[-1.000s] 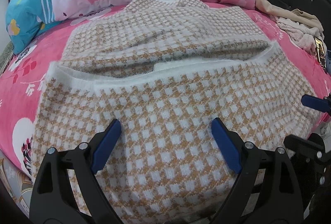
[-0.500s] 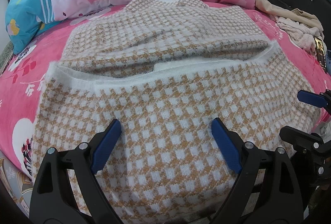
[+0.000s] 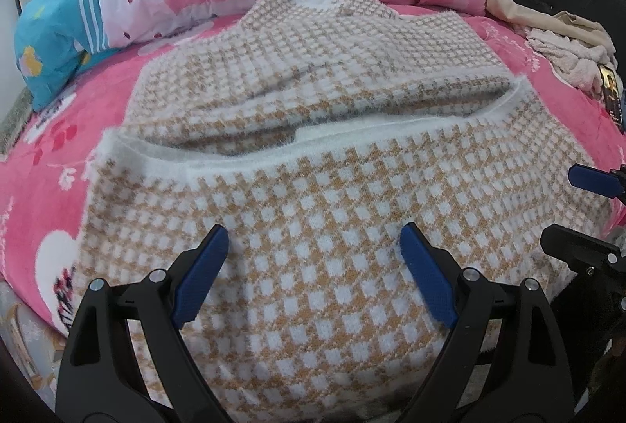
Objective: Fold large clothes
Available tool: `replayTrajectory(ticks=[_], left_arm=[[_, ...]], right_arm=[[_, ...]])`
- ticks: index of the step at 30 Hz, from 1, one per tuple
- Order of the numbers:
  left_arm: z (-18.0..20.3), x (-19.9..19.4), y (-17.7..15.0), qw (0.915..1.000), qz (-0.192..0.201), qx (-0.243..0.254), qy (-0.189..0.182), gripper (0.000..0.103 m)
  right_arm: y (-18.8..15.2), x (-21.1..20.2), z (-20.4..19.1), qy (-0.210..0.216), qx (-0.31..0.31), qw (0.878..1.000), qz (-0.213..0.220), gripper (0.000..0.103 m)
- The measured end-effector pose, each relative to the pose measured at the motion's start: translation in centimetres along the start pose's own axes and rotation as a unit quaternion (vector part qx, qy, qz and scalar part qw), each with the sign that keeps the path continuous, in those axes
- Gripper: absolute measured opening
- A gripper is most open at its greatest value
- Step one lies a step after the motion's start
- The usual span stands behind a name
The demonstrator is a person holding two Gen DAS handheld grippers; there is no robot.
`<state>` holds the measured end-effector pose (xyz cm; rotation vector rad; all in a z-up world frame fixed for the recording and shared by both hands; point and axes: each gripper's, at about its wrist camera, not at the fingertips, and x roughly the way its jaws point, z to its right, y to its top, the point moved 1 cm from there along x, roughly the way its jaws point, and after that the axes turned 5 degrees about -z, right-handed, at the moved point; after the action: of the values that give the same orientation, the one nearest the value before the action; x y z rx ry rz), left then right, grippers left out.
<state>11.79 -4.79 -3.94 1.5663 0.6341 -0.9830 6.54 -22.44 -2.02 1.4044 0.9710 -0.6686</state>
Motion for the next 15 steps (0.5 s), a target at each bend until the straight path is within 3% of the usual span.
replayTrajectory(ticks=[15], left_arm=[[-2.0, -3.3, 1.1, 0.9992, 0.024, -0.009, 0.031, 0.086]], right_arm=[[-0.1, -0.8, 0.4, 0.035, 0.019, 0.999, 0.019, 0.087]])
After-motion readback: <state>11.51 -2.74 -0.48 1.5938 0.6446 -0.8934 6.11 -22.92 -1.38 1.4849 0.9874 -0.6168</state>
